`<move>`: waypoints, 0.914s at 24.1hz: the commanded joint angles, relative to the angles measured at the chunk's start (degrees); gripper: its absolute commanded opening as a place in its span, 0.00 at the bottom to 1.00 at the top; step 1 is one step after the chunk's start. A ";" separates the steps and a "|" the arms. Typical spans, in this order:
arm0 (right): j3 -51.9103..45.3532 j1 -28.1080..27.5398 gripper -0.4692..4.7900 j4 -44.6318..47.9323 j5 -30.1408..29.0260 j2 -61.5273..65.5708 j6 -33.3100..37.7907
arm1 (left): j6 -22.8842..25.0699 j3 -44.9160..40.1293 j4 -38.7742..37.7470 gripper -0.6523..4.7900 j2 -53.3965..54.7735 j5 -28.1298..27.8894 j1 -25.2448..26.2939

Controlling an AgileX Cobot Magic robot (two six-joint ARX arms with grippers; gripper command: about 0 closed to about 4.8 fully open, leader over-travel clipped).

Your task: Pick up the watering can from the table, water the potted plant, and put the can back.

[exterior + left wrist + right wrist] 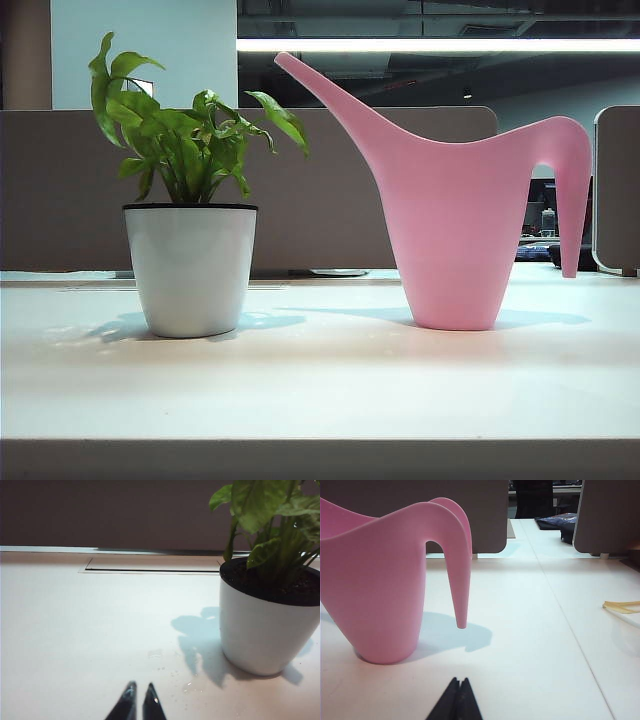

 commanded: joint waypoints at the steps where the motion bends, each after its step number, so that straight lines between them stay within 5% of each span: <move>1: -0.31 0.00 0.08 1.07 0.09 -0.13 0.00 | -0.04 0.22 0.79 0.16 0.02 0.42 0.07; 14: 0.26 0.02 0.08 4.04 0.07 -0.13 0.83 | -3.26 2.01 0.70 0.13 0.02 3.02 0.04; 18: 5.38 0.02 0.08 5.16 4.13 0.09 6.99 | -5.33 8.90 -1.27 0.11 0.39 4.76 0.02; 22: 12.13 0.00 0.08 3.21 4.66 1.62 7.72 | -2.58 17.33 -7.17 0.11 5.16 7.85 0.02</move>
